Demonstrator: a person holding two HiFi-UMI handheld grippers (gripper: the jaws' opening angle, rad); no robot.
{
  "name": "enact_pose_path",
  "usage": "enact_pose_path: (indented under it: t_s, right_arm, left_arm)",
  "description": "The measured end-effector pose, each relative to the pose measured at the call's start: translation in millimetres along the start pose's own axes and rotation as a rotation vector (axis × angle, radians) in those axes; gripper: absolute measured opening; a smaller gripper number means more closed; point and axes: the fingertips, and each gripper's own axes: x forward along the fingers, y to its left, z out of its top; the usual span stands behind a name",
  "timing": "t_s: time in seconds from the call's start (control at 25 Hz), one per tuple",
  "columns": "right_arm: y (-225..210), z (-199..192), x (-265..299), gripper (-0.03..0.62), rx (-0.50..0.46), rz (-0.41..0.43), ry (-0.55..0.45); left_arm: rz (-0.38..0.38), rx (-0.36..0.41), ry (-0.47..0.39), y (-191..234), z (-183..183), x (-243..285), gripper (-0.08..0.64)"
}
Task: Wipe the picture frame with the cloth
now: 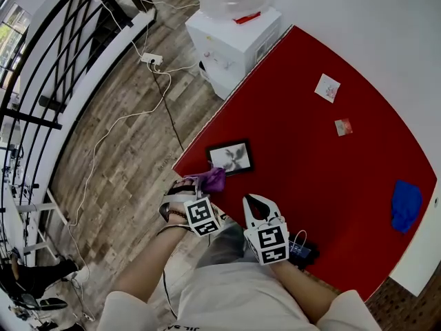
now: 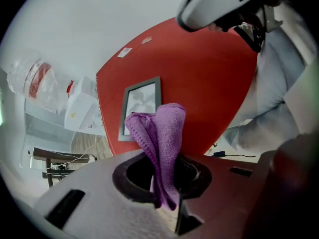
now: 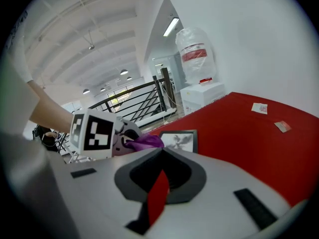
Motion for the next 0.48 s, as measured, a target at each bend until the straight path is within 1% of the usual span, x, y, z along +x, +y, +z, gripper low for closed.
enact_pose_path:
  t_s: [0.12, 0.2, 0.24, 0.32, 0.4, 0.48]
  right_arm:
    - [1, 0, 0, 0.004, 0.000, 0.003, 0.002]
    - [1, -2, 0, 0.004, 0.006, 0.003, 0.008]
    - [1, -3, -1, 0.004, 0.011, 0.003, 0.011]
    - [0, -5, -2, 0.004, 0.016, 0.000, 0.013]
    - [-2, -5, -5, 0.004, 0.019, -0.006, 0.010]
    - [-6, -5, -6, 0.005, 0.024, -0.016, 0.005]
  left_arm:
    - [-0.019, 0.008, -0.008, -16, 0, -8, 0.060]
    - [-0.015, 0.000, -0.019, -13, 0, -11, 0.060]
    - [-0.014, -0.016, -0.034, -9, 3, -12, 0.061]
    - [-0.015, -0.071, -0.066, 5, 8, -12, 0.061]
    - [0.009, -0.109, -0.067, 29, 10, -8, 0.061]
    - [0.037, -0.131, -0.059, 57, 13, 1, 0.060]
